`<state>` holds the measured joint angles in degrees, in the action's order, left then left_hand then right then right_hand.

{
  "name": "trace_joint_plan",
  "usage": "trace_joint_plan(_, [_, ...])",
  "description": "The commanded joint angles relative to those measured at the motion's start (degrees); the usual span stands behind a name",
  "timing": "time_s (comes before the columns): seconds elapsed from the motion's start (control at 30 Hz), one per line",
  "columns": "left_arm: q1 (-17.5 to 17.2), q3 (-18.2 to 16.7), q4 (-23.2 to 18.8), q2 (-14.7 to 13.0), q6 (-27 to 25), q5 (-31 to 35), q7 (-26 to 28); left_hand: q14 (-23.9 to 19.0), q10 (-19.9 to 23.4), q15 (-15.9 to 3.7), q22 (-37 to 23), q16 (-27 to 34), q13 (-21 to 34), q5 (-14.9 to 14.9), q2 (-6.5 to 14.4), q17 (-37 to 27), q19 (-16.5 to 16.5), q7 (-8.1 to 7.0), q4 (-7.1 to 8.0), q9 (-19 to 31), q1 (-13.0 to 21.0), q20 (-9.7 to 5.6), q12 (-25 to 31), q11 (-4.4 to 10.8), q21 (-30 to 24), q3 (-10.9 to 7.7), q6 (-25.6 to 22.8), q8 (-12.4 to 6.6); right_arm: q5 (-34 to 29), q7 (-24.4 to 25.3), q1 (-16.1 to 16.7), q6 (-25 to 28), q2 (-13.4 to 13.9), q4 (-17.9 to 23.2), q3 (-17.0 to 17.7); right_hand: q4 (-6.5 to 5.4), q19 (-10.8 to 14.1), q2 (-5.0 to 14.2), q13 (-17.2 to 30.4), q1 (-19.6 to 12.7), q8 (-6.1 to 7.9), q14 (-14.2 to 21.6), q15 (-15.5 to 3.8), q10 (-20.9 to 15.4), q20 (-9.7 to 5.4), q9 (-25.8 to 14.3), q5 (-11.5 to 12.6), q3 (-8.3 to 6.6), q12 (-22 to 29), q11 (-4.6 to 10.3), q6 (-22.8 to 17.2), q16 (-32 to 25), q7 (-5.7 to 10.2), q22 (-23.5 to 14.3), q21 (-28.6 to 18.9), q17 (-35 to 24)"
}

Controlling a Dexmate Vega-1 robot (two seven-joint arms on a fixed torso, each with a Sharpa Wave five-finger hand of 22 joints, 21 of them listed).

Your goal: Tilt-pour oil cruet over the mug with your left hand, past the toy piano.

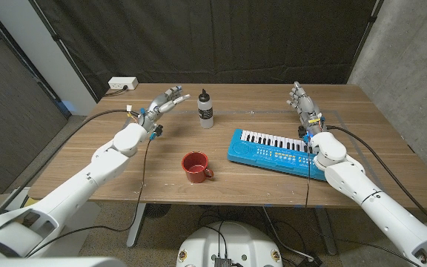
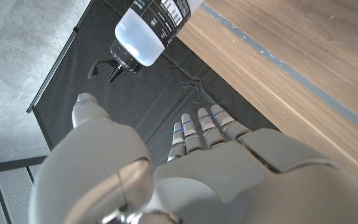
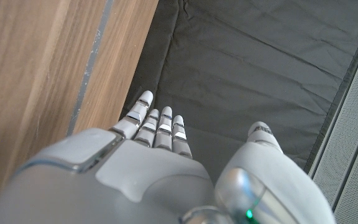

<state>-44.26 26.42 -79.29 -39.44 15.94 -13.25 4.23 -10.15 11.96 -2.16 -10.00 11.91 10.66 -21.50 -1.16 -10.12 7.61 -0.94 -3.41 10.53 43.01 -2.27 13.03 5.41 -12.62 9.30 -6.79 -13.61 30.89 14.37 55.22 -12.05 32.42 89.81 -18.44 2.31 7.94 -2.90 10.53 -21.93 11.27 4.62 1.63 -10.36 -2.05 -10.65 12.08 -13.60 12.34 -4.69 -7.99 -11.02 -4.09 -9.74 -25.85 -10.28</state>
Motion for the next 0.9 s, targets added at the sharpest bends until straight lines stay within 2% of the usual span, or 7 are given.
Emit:
trace_joint_plan(0.03, [1.6,2.3,-0.1,-1.3,-0.9,7.1,1.7,-0.9,0.7,-2.81,-0.3,0.0,0.1,-0.3,0.1,-0.1,1.0,-0.1,-0.57,0.3,1.1,-2.76,0.3,-0.06,-0.4,0.25,-0.9,-0.33,-0.7,1.1,0.1,-0.1,-0.6,0.9,0.1,0.24,0.5,0.02,0.1,-0.5,0.36,0.5,0.08,-0.4,-2.09,-0.2,0.3,0.02,0.3,0.03,-0.6,-0.3,-0.22,-0.3,0.2,-0.1])
trace_joint_plan(0.23, [2.3,3.7,-0.3,-1.1,-1.3,11.3,3.5,-1.2,0.8,-2.44,-0.4,0.0,0.1,-0.3,0.2,-0.2,1.3,-0.05,-0.7,0.3,1.5,-2.77,0.2,0.0,-0.4,0.25,-1.1,-0.26,-0.8,0.8,0.0,-0.2,-0.8,1.0,-0.1,0.3,0.6,0.08,0.1,-0.6,0.35,0.7,0.04,-0.6,-2.01,-0.2,0.2,0.05,0.3,-0.04,-0.7,-0.4,-0.17,-0.3,0.3,-0.1])
trace_joint_plan(0.33, [3.0,4.6,-0.1,-0.7,-2.0,12.5,3.2,-1.3,0.8,-2.24,-0.4,-0.1,0.2,-0.4,0.4,-0.2,1.2,-0.47,-0.82,0.3,1.9,-1.21,0.1,-0.16,-0.3,0.24,-1.3,-0.12,-0.8,0.9,0.1,0.1,-0.5,1.4,0.0,0.33,0.7,0.1,0.1,-0.6,0.37,0.8,-0.02,-0.8,-2.0,-0.2,0.2,0.06,0.4,-0.05,-0.7,-0.4,-0.14,-0.3,0.3,-0.1])
trace_joint_plan(0.53, [4.6,6.2,1.8,0.9,-3.4,13.8,2.9,-0.2,0.4,-1.69,-0.6,-0.8,0.3,-0.3,0.8,-0.4,-0.7,-3.76,-0.82,0.5,2.4,0.21,-0.5,-0.8,0.6,0.49,-3.1,-0.25,-0.5,1.0,0.8,0.9,0.0,2.2,0.4,0.38,0.8,0.15,0.1,-0.6,0.34,0.9,-0.01,-0.8,-1.97,-0.2,0.2,0.08,0.4,0.0,-0.8,-0.4,-0.06,-0.3,0.4,-0.1])
trace_joint_plan(0.57, [4.7,6.4,1.9,1.0,-3.6,14.0,2.8,-0.2,0.3,-1.7,-0.6,-0.8,0.4,-0.3,0.9,-0.4,-1.0,-5.81,-0.82,0.5,2.5,0.25,-0.6,-0.87,0.7,0.57,-3.0,-0.05,-0.3,0.9,0.9,0.9,0.1,2.2,0.4,0.38,0.8,0.17,0.1,-0.6,0.34,0.9,0.02,-0.8,-1.98,-0.2,0.2,0.08,0.4,0.01,-0.8,-0.4,0.0,-0.3,0.4,-0.1])
trace_joint_plan(0.67, [5.2,7.0,2.4,1.4,-4.2,14.7,3.0,0.1,0.1,-1.52,-0.6,-0.9,0.4,-0.3,1.0,-0.4,-1.4,-8.09,-0.84,0.4,2.8,0.56,-0.8,-1.31,0.9,0.67,-1.9,0.69,-0.1,0.9,1.1,0.9,0.1,2.1,0.5,0.43,0.9,0.22,0.1,-0.7,0.33,0.9,-0.02,-0.9,-1.96,-0.2,0.2,0.09,0.4,-0.03,-0.8,-0.4,0.01,-0.3,0.4,-0.1])
trace_joint_plan(0.9, [6.3,8.2,3.8,2.2,-4.9,15.5,2.9,0.2,0.0,-1.35,-0.5,-1.0,0.5,-0.3,1.2,-0.4,-1.5,-9.05,-0.81,0.4,2.9,0.4,-0.8,-1.39,0.9,0.74,-1.5,1.04,0.0,0.9,1.4,0.7,0.0,1.9,0.6,0.49,1.1,0.29,0.1,-0.8,0.31,1.0,-0.02,-0.9,-1.96,-0.2,0.2,0.11,0.4,0.02,-0.8,-0.4,0.1,-0.3,0.5,-0.2])
